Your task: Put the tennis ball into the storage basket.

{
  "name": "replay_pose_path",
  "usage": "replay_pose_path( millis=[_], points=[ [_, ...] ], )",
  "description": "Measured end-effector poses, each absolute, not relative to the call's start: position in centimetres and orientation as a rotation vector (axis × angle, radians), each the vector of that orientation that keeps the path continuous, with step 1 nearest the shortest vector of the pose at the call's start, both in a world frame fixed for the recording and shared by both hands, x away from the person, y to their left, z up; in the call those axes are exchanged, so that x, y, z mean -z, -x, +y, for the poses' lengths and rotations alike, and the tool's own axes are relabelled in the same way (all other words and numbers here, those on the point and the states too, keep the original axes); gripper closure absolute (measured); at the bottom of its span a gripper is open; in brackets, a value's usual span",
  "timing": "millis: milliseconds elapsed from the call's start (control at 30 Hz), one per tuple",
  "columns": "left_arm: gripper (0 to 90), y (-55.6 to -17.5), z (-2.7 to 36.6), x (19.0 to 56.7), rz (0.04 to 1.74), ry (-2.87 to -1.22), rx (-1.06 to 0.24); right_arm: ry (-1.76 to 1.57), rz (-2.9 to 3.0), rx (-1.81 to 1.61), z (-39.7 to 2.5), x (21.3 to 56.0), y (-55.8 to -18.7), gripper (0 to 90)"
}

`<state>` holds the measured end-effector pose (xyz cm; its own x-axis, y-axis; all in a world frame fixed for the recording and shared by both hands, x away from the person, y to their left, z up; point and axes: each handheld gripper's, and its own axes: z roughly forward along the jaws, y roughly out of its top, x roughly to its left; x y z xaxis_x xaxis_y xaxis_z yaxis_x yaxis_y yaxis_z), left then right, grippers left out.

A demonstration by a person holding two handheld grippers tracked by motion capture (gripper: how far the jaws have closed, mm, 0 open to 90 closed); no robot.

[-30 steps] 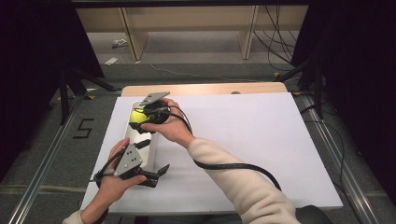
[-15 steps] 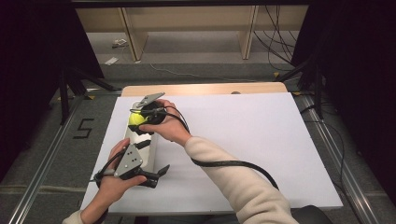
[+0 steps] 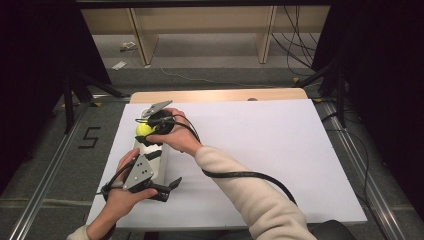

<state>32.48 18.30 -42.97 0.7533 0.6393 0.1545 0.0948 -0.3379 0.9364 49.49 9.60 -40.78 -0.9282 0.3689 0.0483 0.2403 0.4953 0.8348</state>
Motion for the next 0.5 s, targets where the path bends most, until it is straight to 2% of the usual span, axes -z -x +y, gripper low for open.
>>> replay_pose_path(
  millis=[500],
  points=[
    [0.0,-32.54,18.36,42.97,0.562,-1.859,-0.624,-0.540,2.615,-1.391,9.89,41.63,-49.80,25.2]
  ],
)
